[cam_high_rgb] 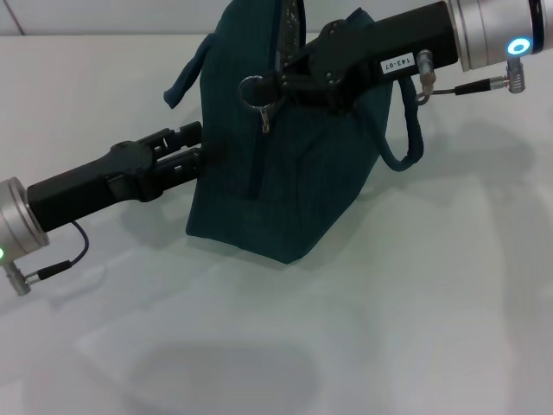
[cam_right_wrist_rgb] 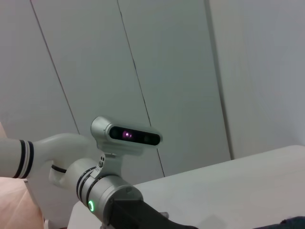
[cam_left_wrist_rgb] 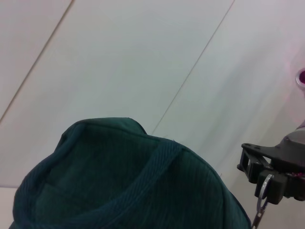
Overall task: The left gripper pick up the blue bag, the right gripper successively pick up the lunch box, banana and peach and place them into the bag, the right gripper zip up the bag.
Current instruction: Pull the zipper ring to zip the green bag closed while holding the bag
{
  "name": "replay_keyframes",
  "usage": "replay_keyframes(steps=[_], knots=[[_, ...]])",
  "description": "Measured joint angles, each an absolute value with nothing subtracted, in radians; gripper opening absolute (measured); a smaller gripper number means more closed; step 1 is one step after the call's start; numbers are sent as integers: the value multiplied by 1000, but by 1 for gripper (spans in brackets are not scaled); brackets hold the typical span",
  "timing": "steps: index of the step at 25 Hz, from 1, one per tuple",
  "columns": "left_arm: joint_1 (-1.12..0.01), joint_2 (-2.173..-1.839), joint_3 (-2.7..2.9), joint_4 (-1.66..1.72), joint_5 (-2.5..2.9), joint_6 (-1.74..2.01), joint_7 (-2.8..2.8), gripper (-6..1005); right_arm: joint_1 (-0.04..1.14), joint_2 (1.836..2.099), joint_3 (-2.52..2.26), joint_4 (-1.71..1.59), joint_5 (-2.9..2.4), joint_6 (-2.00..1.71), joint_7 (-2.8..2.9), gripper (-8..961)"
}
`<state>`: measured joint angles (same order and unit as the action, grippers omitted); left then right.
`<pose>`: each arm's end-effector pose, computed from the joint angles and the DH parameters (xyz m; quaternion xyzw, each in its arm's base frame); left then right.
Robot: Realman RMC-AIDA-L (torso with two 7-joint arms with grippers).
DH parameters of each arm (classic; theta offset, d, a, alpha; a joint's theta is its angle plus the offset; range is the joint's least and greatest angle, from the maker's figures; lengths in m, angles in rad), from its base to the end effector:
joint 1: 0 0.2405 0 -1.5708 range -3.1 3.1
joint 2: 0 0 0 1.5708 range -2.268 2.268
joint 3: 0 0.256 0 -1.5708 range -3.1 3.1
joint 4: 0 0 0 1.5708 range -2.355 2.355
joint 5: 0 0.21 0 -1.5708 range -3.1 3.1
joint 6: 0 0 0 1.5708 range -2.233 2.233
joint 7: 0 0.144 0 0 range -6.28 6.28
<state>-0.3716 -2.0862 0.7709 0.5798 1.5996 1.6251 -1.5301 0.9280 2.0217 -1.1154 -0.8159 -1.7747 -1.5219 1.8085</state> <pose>-0.2713 0.2966 0.0097 -0.8346 -0.3399 -0.4150 0.1254 0.0638 0.3954 -0.0043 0.9733 -0.0880 -0.2115 0.0137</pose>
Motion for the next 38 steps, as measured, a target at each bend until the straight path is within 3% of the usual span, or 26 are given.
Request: replay_keyframes(steps=[14, 19, 30, 38], knots=[[-394, -2085, 775, 553, 1611, 1614, -1536, 690, 928, 2022, -1129, -816, -1775, -1525, 1814, 7], [-395, -2087, 775, 552, 1623, 1615, -1530, 473, 928, 2022, -1129, -816, -1773, -1525, 1815, 7], [-396, -2088, 775, 533, 1614, 1616, -1520, 269, 922, 2021, -1128, -796, -1744, -1516, 1813, 8], [-404, -2089, 776, 489, 1621, 1625, -1411, 189, 925, 2014, -1116, -788, -1714, -1514, 1813, 8]])
